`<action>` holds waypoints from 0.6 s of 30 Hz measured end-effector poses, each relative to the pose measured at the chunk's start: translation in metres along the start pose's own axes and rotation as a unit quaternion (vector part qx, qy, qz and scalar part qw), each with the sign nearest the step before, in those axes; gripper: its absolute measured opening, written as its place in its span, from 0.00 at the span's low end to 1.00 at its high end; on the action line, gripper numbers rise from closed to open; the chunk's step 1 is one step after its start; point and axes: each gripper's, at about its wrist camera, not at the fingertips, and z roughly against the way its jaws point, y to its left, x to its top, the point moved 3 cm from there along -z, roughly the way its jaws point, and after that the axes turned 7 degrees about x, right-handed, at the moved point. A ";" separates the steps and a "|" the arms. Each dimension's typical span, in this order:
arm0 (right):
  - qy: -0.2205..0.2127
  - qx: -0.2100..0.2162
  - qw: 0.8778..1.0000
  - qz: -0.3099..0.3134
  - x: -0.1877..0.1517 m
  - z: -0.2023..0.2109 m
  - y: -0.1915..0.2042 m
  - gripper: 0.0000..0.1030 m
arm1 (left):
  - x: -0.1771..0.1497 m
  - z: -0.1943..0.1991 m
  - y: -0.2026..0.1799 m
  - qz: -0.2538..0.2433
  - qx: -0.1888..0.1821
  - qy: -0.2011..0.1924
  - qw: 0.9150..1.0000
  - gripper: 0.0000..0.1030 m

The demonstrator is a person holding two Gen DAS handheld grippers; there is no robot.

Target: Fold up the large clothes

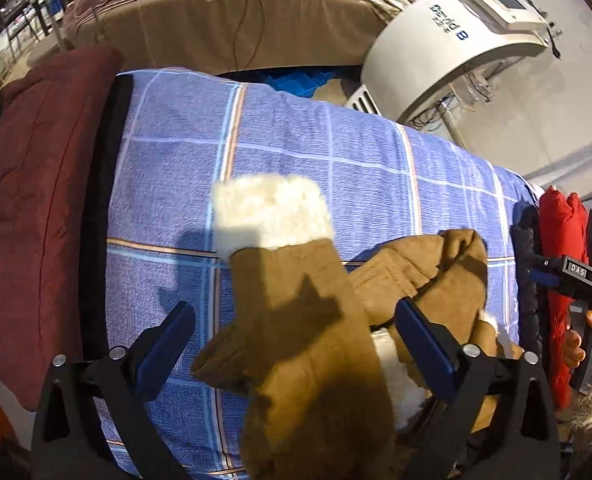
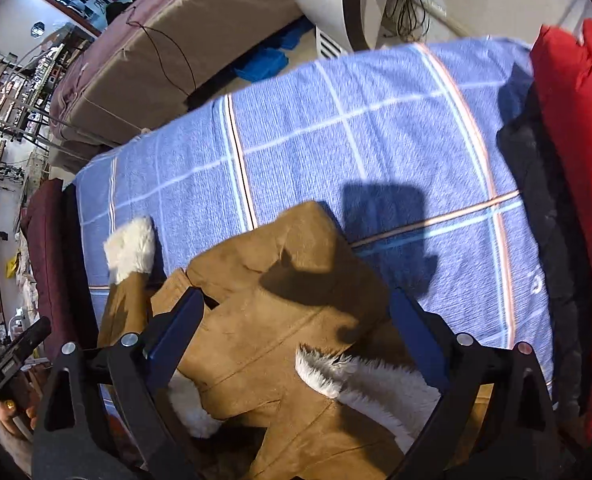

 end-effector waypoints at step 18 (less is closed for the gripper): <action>0.083 -0.111 0.990 0.022 0.007 -0.137 -0.017 0.80 | -0.101 -0.095 -0.027 0.040 -0.042 0.174 0.983 0.86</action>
